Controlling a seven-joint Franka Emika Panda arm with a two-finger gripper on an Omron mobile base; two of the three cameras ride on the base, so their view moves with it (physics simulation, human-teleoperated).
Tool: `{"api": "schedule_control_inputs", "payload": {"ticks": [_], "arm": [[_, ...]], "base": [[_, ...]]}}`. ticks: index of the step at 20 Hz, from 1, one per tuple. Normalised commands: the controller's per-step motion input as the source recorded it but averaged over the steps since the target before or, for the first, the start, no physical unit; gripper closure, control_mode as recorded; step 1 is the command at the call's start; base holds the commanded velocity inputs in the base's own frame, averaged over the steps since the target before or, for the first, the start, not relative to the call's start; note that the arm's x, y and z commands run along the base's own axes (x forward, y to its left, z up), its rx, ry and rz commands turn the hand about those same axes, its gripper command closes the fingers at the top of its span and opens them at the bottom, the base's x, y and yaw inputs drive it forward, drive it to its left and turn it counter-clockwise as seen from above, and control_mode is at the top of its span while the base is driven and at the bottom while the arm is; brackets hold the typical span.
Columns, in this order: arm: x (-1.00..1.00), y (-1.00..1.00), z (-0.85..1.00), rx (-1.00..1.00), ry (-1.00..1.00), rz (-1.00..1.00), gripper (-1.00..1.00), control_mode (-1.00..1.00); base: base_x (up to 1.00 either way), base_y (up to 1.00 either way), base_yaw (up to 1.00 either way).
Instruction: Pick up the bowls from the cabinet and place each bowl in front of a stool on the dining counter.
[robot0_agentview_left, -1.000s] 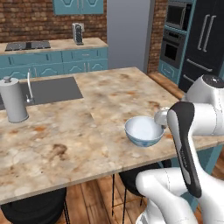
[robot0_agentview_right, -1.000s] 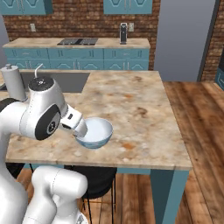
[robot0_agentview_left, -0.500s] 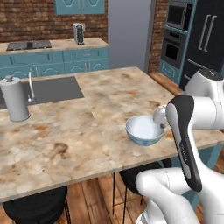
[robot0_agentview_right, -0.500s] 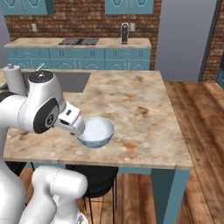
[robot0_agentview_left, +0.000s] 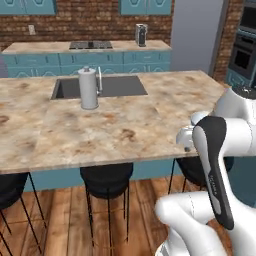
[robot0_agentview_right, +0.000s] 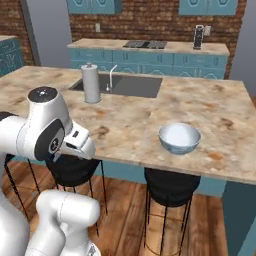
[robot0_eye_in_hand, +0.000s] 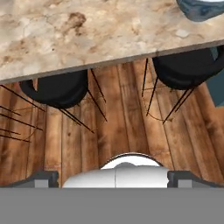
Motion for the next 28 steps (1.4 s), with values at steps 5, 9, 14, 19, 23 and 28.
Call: {"api": "schedule_control_inputs", "payload": {"ticks": [5, 9, 14, 19, 23, 28], "arm": [[0.0, 0.0, 0.0, 0.0, 0.0, 0.0, -1.0, 1.0], [0.0, 0.0, 0.0, 0.0, 0.0, 0.0, -1.0, 1.0], [0.0, 0.0, 0.0, 0.0, 0.0, 0.0, -1.0, 1.0], [0.0, 0.0, 0.0, 0.0, 0.0, 0.0, -1.0, 1.0], [0.0, 0.0, 0.0, 0.0, 0.0, 0.0, -1.0, 1.0], [0.0, 0.0, 0.0, 0.0, 0.0, 0.0, -1.0, 1.0]], "base": [[-0.2, 1.0, 0.57], [-0.1, 1.0, 0.41], [-0.03, 1.0, 0.16], [0.03, 1.0, 0.01], [0.09, 1.0, 0.0], [0.35, 1.0, -0.1]]}}
